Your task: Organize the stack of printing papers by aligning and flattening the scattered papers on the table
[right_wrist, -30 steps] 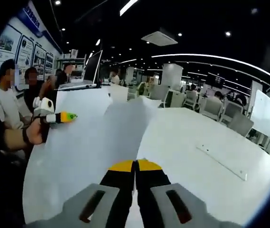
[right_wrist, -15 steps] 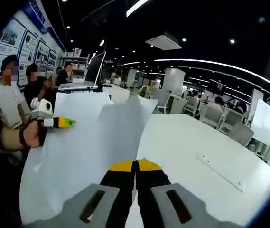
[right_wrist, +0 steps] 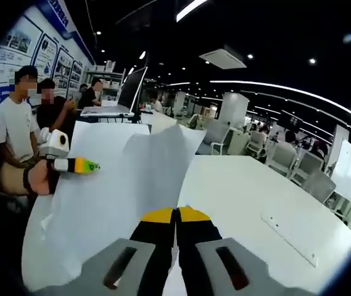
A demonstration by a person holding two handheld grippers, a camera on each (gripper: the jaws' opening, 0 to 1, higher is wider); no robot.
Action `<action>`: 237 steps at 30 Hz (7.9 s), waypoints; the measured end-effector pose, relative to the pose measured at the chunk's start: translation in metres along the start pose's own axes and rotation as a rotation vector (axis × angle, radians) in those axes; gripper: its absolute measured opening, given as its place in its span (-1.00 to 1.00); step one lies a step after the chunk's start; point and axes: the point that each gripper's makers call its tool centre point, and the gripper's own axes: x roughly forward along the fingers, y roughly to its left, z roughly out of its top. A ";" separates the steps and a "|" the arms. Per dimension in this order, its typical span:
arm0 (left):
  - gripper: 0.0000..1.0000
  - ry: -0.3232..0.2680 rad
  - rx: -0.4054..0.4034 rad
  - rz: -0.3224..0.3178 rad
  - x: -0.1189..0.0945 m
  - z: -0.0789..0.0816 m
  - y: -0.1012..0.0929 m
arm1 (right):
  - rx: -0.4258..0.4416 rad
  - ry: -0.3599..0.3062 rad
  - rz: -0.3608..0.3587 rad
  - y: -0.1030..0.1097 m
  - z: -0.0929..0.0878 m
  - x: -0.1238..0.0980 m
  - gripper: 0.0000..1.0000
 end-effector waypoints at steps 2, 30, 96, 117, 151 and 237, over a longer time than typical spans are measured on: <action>-0.65 0.000 0.001 -0.001 0.000 0.000 0.000 | -0.007 -0.004 0.005 0.002 0.003 0.004 -1.00; -0.57 -0.011 -0.017 -0.016 -0.001 0.002 -0.002 | -0.070 -0.064 0.069 0.039 0.029 0.030 -1.00; -0.48 -0.044 -0.048 -0.059 -0.001 0.008 -0.010 | 0.053 -0.227 0.188 0.079 0.070 0.058 -1.00; -0.87 -0.051 0.038 -0.061 -0.004 0.009 -0.009 | 0.070 -0.220 0.176 0.079 0.067 0.059 -0.94; -0.87 -0.053 0.022 -0.062 -0.004 0.008 -0.016 | 0.154 -0.165 0.137 0.074 0.056 0.057 -0.29; -0.82 -0.064 -0.031 -0.046 -0.005 0.011 -0.014 | 0.252 -0.083 0.045 0.058 0.026 0.032 0.52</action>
